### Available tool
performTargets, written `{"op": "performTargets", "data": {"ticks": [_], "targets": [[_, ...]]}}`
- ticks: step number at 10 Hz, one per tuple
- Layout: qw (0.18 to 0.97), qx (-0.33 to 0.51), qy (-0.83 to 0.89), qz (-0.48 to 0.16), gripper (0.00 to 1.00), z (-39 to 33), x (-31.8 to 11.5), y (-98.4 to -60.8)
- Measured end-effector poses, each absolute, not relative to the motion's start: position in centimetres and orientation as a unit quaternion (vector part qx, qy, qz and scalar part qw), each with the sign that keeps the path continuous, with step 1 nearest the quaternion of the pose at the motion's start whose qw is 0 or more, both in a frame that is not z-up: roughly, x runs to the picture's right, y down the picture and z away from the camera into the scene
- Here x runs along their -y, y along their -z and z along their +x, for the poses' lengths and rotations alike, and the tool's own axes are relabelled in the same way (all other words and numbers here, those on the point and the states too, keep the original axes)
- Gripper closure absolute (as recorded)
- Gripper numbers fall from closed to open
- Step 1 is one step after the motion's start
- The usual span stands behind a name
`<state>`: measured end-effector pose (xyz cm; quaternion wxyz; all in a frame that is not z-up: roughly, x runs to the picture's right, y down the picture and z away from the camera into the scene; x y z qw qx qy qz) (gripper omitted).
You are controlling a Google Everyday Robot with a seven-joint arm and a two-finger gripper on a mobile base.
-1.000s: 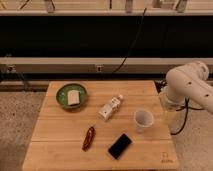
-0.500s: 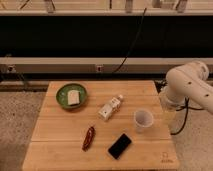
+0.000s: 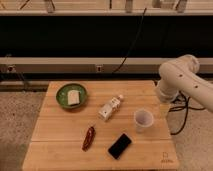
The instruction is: Move the arm in a circular motion
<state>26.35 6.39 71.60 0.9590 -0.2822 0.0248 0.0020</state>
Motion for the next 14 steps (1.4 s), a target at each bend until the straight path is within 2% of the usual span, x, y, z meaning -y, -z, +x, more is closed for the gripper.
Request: {"op": "performTargets", "data": {"ticks": [5, 8, 14], "targets": [[0.958, -0.025, 0.030, -0.284, 0.20, 24.4, -5.1, -72.7], [0.958, -0.017, 0.058, -0.279, 0.20, 18.9, -4.1, -73.3], [0.952, -0.012, 0.117, -0.282, 0.20, 13.4, -4.2, -72.9]]}}
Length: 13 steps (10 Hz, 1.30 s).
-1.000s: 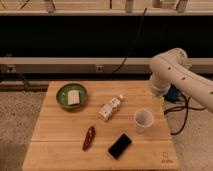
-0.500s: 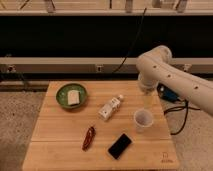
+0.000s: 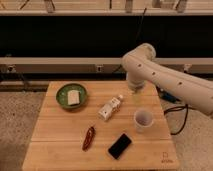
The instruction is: Move the arm in a circular motion
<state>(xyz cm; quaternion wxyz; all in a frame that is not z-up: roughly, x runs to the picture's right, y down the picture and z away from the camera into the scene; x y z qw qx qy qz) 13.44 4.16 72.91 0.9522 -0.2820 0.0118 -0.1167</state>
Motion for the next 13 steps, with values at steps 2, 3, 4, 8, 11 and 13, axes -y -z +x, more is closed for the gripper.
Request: {"op": "performTargets", "data": {"ticks": [2, 3, 4, 8, 11, 13], "targets": [[0.950, -0.010, 0.133, -0.283, 0.20, 11.6, -5.6, -71.4], [0.949, -0.007, 0.143, -0.281, 0.20, 10.9, -6.2, -70.8], [0.948, -0.006, 0.153, -0.280, 0.20, 10.4, -6.4, -70.3], [0.941, -0.003, 0.183, -0.284, 0.20, 7.2, -7.4, -68.5], [0.938, 0.001, 0.199, -0.284, 0.20, 7.2, -9.0, -67.2], [0.937, 0.005, 0.205, -0.284, 0.20, 7.1, -9.3, -67.1]]}}
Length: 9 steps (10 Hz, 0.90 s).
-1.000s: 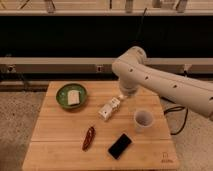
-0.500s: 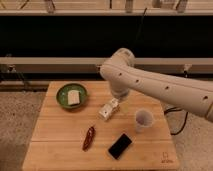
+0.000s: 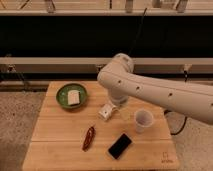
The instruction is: Move the arm in a circular motion
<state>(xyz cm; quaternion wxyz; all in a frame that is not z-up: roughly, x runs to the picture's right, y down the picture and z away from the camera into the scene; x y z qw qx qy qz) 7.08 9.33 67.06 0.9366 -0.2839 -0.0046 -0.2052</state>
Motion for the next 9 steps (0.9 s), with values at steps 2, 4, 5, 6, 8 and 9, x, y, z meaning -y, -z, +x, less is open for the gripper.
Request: {"op": "performTargets", "data": {"ticks": [2, 4, 5, 6, 8, 9], "targets": [[0.935, 0.005, 0.207, -0.286, 0.20, 8.1, -10.0, -66.7], [0.934, 0.011, 0.209, -0.289, 0.20, 9.5, -11.3, -65.6], [0.934, 0.013, 0.210, -0.288, 0.20, 9.4, -11.3, -65.5], [0.935, 0.016, 0.210, -0.286, 0.20, 9.2, -11.2, -65.7], [0.936, 0.013, 0.196, -0.293, 0.20, 10.5, -11.9, -65.4], [0.937, 0.014, 0.190, -0.294, 0.20, 10.9, -12.2, -65.3]]}}
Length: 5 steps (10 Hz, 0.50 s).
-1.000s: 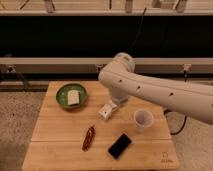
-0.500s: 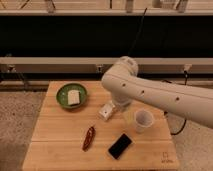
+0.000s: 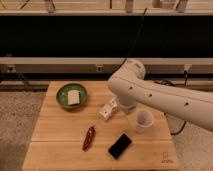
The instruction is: Move the arm in a circular motion
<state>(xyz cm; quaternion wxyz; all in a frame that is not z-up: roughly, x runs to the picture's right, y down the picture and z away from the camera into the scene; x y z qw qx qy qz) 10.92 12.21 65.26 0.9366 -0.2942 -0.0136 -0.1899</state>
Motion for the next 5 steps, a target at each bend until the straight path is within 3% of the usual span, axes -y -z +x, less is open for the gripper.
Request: {"op": "performTargets", "data": {"ticks": [5], "targets": [[0.942, 0.019, 0.158, -0.297, 0.20, 13.3, -13.4, -64.8]]}}
